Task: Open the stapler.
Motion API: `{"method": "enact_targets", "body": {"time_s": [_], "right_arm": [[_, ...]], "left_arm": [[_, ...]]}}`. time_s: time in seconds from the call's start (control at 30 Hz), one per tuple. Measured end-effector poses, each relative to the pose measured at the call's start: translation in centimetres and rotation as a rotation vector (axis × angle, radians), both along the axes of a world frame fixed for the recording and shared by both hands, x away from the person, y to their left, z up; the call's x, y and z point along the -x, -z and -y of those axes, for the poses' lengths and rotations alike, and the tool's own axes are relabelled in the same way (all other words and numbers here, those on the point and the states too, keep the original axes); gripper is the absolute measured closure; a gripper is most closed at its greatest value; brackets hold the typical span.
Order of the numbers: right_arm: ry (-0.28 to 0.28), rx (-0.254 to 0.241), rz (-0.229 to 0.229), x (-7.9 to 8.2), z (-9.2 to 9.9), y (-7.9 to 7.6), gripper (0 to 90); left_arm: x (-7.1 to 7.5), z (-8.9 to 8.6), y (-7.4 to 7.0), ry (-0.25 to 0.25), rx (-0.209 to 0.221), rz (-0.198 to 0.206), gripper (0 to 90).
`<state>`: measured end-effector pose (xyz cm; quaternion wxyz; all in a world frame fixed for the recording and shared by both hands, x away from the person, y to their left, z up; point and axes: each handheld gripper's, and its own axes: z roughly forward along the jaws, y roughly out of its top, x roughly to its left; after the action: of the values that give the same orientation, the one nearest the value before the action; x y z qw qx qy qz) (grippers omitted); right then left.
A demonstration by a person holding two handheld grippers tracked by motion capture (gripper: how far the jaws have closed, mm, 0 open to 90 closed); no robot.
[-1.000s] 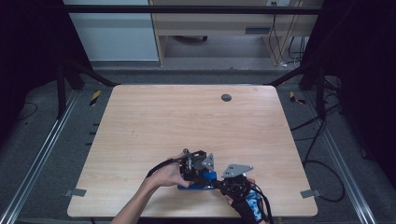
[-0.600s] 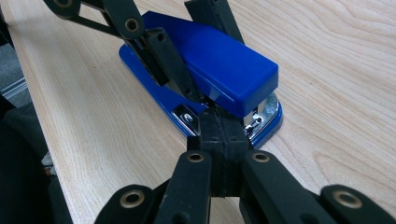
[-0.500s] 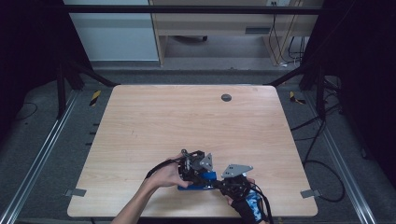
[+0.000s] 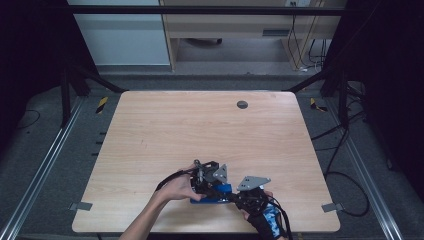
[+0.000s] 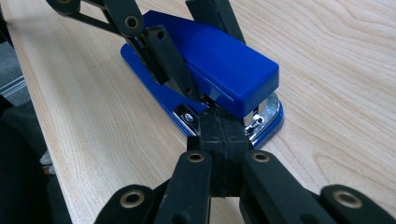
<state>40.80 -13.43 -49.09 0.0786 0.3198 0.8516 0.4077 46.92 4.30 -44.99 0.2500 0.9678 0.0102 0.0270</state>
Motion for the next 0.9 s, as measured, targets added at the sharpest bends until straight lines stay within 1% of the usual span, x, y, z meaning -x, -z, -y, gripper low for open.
{"method": "enact_targets", "body": {"time_s": [0.13,0.27,0.4,0.53,0.57,0.6,0.7,0.73,0.77,0.9], "right_arm": [[0.002,-0.002,-0.006,-0.02,0.01,-0.01,90.0],[-0.001,0.0,-0.002,-0.02,0.01,0.01,90.0],[0.003,0.0,-0.007,-0.02,0.01,-0.03,90.0],[0.0,0.001,0.003,-0.01,-0.01,-0.01,90.0],[0.003,-0.001,0.004,0.0,-0.01,0.01,90.0],[-0.001,0.008,0.009,0.04,0.0,-0.05,90.0],[0.002,0.014,0.02,0.11,-0.02,-0.08,90.0],[0.007,0.017,0.022,0.09,0.03,-0.09,90.0],[0.005,0.018,0.025,0.05,0.11,-0.08,90.0],[0.007,0.012,0.025,0.04,0.12,-0.07,90.0]], "left_arm": [[-0.03,-0.09,0.04,-0.002,0.008,-0.006,66.2],[-0.05,-0.13,0.07,-0.002,0.012,-0.007,66.2],[-0.15,-0.1,0.14,-0.002,0.011,-0.011,66.1],[-0.24,-0.01,0.18,-0.003,0.0,-0.011,65.9],[-0.25,-0.01,0.22,-0.007,0.003,-0.014,65.9],[-0.28,0.01,0.22,-0.008,0.001,-0.015,65.9],[-0.41,0.11,0.18,-0.01,-0.007,-0.02,65.7],[-0.41,0.19,0.15,-0.009,-0.013,-0.02,65.7],[-0.4,0.31,0.02,-0.009,-0.031,-0.02,65.6],[-0.49,0.55,-0.08,-0.005,-0.049,-0.016,65.4]]}}
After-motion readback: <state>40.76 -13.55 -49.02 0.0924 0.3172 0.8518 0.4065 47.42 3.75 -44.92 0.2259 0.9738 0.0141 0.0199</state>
